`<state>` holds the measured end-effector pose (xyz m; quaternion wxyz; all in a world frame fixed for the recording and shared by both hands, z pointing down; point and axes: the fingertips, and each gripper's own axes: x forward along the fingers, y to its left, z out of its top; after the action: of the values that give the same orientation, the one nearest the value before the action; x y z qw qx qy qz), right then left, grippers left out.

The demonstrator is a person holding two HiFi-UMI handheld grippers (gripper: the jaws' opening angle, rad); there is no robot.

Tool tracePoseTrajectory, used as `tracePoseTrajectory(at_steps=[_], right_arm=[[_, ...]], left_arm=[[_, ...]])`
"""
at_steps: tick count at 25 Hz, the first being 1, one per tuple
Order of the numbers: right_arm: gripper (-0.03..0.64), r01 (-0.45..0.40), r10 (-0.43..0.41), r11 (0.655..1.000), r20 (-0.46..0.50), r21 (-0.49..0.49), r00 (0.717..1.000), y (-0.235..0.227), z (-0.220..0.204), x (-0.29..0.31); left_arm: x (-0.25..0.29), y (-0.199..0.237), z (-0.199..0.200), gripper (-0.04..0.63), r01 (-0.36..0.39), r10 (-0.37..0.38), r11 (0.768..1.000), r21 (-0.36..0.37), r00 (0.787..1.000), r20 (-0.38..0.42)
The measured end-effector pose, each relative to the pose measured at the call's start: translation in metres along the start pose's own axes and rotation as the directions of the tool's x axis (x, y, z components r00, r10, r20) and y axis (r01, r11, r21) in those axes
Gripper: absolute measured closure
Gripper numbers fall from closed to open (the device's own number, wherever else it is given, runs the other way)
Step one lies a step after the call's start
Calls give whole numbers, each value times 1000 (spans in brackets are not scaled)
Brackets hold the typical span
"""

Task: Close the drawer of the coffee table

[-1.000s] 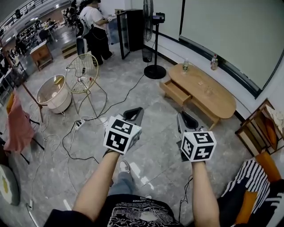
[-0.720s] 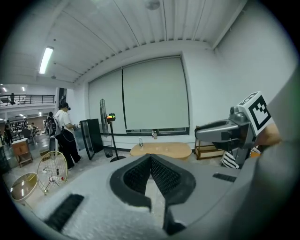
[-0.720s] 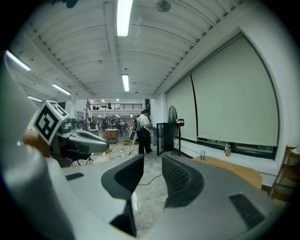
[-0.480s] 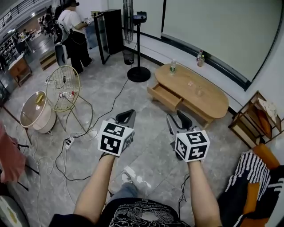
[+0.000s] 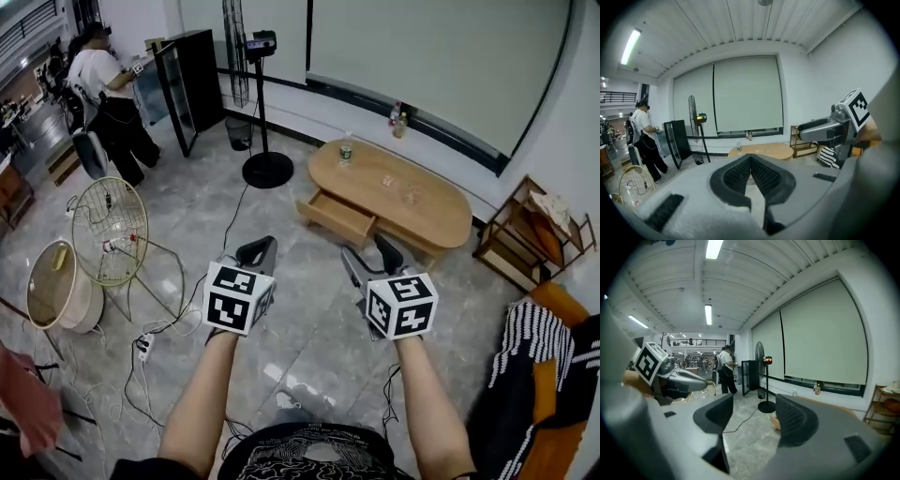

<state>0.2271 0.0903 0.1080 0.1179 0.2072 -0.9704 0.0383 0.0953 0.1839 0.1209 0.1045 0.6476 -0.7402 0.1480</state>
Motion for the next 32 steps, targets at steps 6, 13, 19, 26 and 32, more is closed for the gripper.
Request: tracePoseTrajectory(at_steps=[6, 13, 19, 26, 32], right_arm=[[345, 47, -47, 999, -11, 15, 999, 7, 8, 26], [345, 79, -78, 996, -23, 43, 997, 6, 0, 46], [345, 113, -112, 992, -20, 61, 993, -5, -5, 57], [345, 150, -149, 987, -15, 60, 989, -37, -6, 84], [333, 147, -146, 986, -17, 80, 989, -63, -15, 143]], left_arm=[[11, 31, 8, 592, 46, -45, 998, -36, 998, 46], [28, 45, 0, 592, 82, -82, 996, -18, 996, 23], [46, 52, 1, 592, 103, -104, 995, 7, 994, 18], [89, 65, 9, 592, 128, -128, 992, 25, 992, 17], [146, 92, 10, 592, 145, -146, 989, 41, 989, 5]])
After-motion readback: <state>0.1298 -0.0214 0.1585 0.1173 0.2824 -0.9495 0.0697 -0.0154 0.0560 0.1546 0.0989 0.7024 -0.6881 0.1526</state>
